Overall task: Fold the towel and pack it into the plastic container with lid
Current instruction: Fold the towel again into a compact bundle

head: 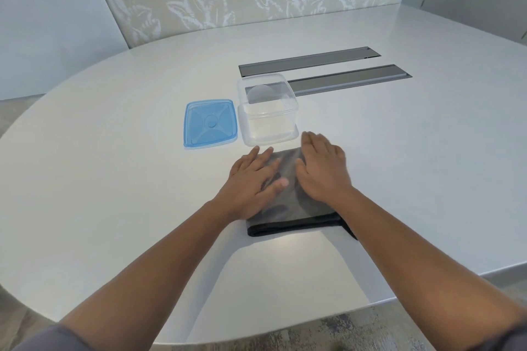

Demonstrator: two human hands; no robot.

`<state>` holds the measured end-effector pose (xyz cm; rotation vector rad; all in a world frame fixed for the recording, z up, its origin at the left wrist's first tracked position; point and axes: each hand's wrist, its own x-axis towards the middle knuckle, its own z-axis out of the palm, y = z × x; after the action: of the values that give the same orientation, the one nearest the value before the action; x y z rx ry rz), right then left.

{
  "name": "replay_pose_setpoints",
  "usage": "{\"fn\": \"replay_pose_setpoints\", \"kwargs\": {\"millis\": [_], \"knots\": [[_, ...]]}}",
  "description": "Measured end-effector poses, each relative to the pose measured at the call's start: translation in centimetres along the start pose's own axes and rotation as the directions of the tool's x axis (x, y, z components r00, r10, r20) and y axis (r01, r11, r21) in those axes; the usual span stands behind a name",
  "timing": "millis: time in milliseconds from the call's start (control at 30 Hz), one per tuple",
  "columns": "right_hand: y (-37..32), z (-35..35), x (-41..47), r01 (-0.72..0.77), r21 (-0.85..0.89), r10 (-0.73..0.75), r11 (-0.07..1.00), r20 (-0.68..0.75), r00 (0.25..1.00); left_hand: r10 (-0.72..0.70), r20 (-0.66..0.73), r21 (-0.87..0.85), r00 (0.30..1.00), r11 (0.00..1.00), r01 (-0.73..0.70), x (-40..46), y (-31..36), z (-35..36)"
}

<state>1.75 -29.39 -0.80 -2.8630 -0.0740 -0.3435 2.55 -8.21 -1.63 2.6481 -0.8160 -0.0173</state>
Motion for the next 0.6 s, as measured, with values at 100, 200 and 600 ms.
{"fn": "replay_pose_setpoints", "kwargs": {"millis": [100,200,600], "knots": [[-1.4,1.2,0.2,0.017,0.054,-0.022,0.998,0.104,0.994,-0.026,-0.024,-0.032,0.999,0.999,0.025,1.2,1.9,0.6],[-0.8,2.6,-0.3,-0.02,-0.054,0.03,0.998,0.187,0.982,-0.097,0.043,0.085,0.994,0.992,0.093,0.9,2.2,2.1],[-0.5,3.3,-0.6,-0.045,-0.087,0.061,0.995,0.195,0.979,-0.201,0.055,0.101,0.978,0.976,0.194,0.2,1.9,2.6]]}}
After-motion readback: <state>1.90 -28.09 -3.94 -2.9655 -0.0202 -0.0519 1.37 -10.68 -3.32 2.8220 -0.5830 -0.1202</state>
